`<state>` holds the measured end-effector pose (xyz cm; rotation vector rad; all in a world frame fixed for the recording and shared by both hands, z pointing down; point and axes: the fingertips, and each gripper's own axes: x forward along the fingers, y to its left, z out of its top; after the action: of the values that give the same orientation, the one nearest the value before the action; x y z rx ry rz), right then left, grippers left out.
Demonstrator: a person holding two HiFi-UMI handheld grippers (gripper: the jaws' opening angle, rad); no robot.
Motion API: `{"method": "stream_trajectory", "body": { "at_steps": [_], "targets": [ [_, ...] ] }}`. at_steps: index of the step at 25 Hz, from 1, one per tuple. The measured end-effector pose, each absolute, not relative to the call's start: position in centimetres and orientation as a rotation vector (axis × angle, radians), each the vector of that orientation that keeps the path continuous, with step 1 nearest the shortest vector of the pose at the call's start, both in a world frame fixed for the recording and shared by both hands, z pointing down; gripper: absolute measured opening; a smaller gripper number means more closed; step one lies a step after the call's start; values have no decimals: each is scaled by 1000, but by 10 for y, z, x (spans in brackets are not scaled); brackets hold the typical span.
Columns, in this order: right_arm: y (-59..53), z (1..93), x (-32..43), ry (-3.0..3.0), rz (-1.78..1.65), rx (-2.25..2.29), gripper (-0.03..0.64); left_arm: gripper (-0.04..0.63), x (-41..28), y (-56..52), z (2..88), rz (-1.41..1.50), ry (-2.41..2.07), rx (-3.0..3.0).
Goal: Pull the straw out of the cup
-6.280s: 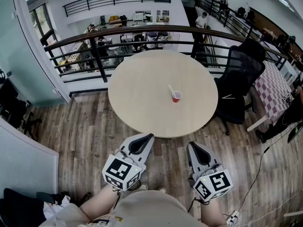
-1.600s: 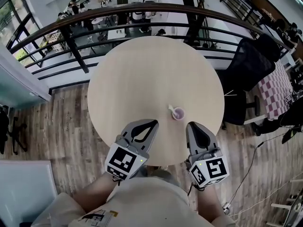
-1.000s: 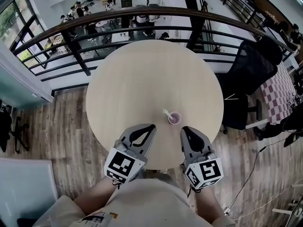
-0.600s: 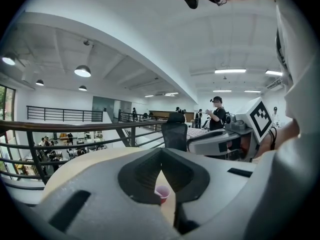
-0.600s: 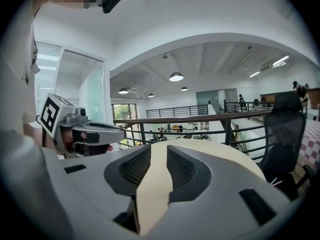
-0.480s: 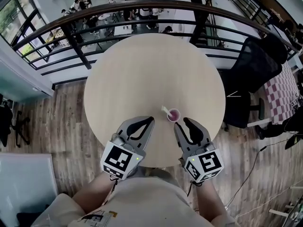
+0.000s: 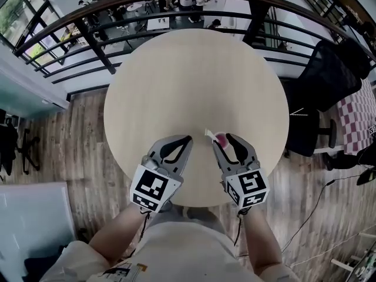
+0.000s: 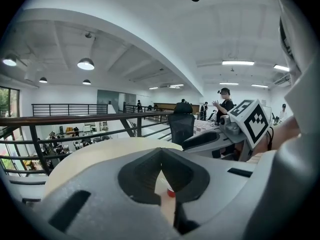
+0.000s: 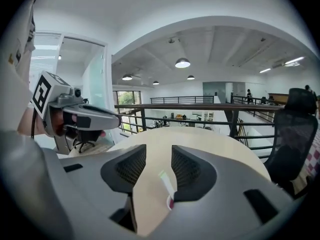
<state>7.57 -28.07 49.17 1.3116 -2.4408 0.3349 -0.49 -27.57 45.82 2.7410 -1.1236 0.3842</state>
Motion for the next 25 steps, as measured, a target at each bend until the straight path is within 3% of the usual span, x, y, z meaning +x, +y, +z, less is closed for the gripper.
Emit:
{"method": "stream_trajectory", "body": {
  "at_steps": [19, 25],
  "targets": [
    [-327, 634, 60, -2241, 410, 1155, 153, 14, -4, -318, 592, 557, -1067, 2530],
    [-336, 648, 63, -2172, 398, 1195, 78, 12, -7, -318, 607, 584, -1057, 2501]
  ]
}}
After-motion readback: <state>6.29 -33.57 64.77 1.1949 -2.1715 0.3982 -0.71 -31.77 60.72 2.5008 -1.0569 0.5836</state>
